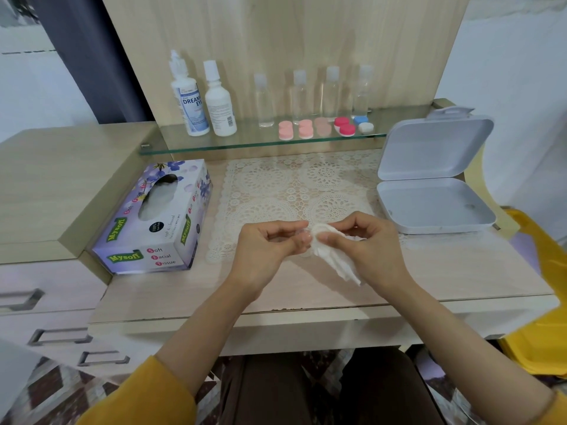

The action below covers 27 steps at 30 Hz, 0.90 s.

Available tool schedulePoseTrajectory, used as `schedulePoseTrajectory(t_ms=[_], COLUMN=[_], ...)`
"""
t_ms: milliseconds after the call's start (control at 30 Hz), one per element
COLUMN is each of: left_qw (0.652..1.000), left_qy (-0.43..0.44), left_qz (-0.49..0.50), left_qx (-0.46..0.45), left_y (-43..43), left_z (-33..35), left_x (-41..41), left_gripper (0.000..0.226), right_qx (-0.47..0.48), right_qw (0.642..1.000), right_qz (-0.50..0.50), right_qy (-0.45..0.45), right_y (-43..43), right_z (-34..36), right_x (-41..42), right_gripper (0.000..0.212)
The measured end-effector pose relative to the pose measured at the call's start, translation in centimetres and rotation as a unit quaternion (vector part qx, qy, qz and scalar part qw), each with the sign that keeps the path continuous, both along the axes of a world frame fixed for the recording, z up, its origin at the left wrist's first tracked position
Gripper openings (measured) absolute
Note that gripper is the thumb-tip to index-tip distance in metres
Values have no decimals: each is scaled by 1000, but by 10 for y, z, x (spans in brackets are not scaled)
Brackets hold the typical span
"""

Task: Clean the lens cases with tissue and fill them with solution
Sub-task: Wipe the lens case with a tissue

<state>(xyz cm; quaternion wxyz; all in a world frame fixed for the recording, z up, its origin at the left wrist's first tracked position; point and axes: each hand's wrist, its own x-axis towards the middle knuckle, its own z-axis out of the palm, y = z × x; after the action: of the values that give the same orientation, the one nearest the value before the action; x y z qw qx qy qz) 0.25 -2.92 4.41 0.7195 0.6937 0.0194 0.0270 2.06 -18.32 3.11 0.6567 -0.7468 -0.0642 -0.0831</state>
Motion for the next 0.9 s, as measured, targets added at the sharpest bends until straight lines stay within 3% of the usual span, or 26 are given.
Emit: schedulePoseTrajectory(t_ms=[133,500,600,800,900], left_qw=[1000,992,983,957,920], left_qy=[0,46,54,-33,-82], left_qz=[-12,-113,-137,-86,-66], left_qx=[11,14,108,275,377], left_y=[-1,19,23,15,13], left_z=[0,10,13,0,-12], left_x=[1,14,17,24,29], left_gripper=[19,14,25,23,26], right_qx=[-6,25,2,-37,-48], right_qw=[1000,997,998,999,998], right_qz=[-11,72,55,-24,-45], right_qy=[1,-13,-11,6,2], right_y=[-5,-12,-13,-21,-26], right_z=[-2,-6,-6,-7,-6], right_x=[4,-1,-1,4,5], right_gripper=[22,30,33,9,7])
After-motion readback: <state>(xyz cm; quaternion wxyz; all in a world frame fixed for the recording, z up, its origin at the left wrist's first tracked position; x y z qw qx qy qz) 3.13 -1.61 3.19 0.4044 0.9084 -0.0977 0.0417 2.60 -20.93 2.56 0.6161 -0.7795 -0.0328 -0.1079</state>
